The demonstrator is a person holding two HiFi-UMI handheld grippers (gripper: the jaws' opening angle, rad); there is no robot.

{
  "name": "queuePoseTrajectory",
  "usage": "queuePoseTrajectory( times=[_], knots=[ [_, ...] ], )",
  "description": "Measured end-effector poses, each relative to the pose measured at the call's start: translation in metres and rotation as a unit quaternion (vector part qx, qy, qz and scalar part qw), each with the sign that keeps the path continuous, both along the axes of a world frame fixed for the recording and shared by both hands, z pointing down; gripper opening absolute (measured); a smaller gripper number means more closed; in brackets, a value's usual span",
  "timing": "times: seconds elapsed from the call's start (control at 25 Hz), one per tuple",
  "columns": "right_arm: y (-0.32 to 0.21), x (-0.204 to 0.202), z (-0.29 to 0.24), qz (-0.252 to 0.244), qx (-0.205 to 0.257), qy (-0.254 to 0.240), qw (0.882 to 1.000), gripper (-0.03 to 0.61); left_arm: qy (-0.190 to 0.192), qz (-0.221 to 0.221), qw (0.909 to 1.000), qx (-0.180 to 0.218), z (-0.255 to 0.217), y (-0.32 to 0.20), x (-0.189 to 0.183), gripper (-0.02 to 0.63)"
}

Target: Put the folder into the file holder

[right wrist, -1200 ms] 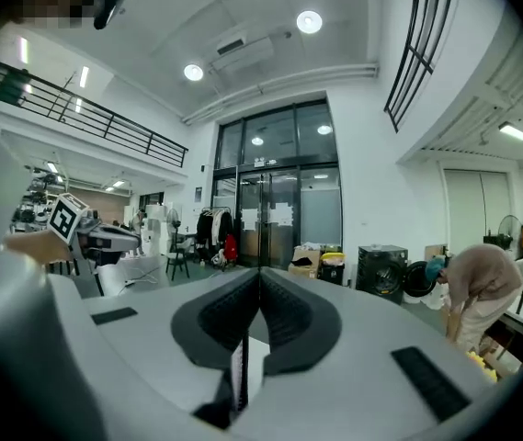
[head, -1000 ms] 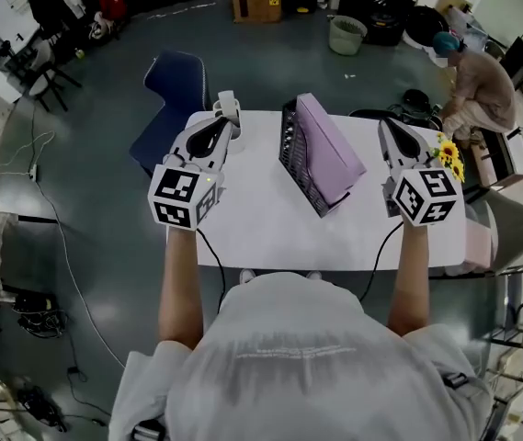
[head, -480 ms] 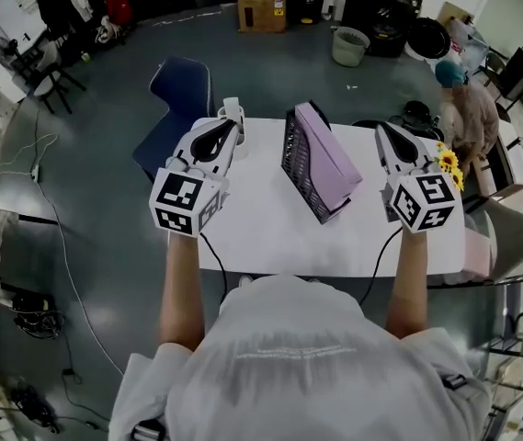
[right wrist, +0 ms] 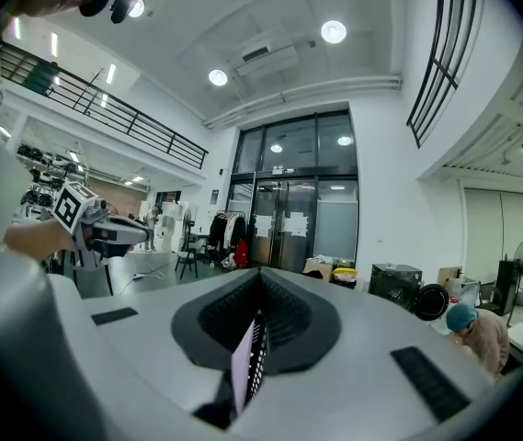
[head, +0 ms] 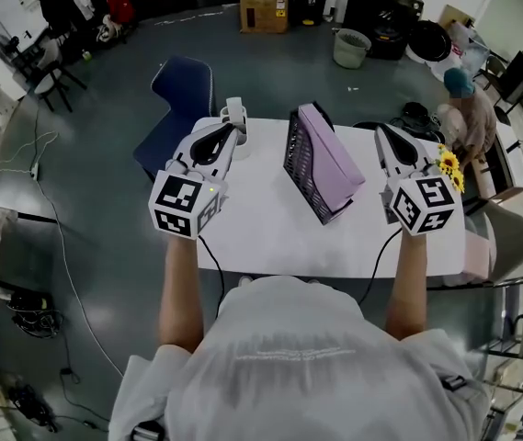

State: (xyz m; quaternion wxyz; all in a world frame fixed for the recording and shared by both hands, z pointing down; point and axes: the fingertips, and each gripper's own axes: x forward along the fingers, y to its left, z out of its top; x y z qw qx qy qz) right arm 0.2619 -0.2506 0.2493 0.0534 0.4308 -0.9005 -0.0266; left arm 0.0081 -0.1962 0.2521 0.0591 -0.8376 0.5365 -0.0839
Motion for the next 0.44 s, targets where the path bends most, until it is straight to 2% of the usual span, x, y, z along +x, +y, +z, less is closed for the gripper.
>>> queuePoseTrajectory(
  times=[0.44],
  knots=[
    [-0.0044,-0.0081,0.0082,-0.001,-0.001,0.013,1.000,0.025,0.003,0.002,0.9999,-0.011,0.0095,-0.0080,-0.0068,0.026]
  ],
)
